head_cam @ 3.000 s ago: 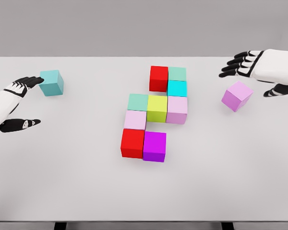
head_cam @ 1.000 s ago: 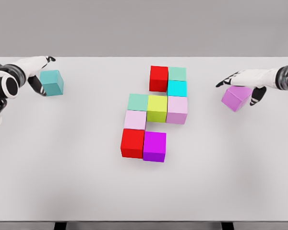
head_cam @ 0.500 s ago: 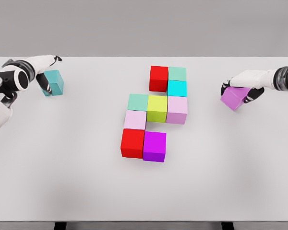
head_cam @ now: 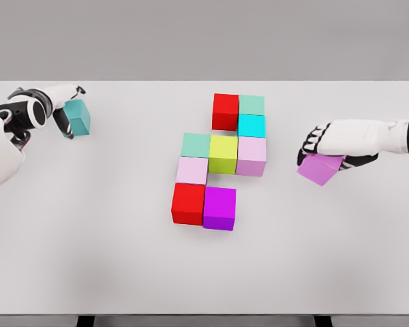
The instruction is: Assemble the squares on the desktop into the number 2
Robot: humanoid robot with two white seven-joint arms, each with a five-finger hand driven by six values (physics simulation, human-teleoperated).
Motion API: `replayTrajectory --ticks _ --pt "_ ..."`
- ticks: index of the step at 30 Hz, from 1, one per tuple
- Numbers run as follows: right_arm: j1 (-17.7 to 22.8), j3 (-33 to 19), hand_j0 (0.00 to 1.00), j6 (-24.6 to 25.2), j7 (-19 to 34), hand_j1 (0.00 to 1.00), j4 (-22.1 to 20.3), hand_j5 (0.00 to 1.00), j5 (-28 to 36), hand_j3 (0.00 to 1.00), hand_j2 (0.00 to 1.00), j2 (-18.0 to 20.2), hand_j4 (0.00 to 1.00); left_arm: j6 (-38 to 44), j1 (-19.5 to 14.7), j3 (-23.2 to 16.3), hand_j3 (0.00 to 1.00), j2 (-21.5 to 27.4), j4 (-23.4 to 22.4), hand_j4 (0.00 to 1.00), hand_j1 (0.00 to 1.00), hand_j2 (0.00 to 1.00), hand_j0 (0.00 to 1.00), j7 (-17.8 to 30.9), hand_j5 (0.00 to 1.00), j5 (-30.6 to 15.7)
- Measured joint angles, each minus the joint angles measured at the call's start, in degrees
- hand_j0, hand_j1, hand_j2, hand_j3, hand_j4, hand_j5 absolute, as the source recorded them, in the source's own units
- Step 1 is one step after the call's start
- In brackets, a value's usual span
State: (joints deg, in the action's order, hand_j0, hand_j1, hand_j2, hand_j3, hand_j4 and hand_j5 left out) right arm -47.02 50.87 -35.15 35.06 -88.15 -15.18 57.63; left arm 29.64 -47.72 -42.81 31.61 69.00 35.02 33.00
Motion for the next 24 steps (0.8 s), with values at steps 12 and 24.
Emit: replayTrajectory --ticks 12,24 --pt "4.2 1.3 0.52 0.0 -0.1 0.52 -12.0 0.52 5.2 0.52 0.52 1.7 0.52 -0.1 -0.9 0.0 1.00 -2.0 -3.7 1.00 1.00 1.00 1.00 0.0 1.00 1.4" --pt "4.0 2.9 0.51 0.0 -0.1 0.51 -12.3 0.51 5.7 0.51 0.51 -1.4 0.51 0.0 -1.3 0.0 0.87 -2.3 -5.8 0.87 0.87 0.87 0.87 0.0 0.87 2.0"
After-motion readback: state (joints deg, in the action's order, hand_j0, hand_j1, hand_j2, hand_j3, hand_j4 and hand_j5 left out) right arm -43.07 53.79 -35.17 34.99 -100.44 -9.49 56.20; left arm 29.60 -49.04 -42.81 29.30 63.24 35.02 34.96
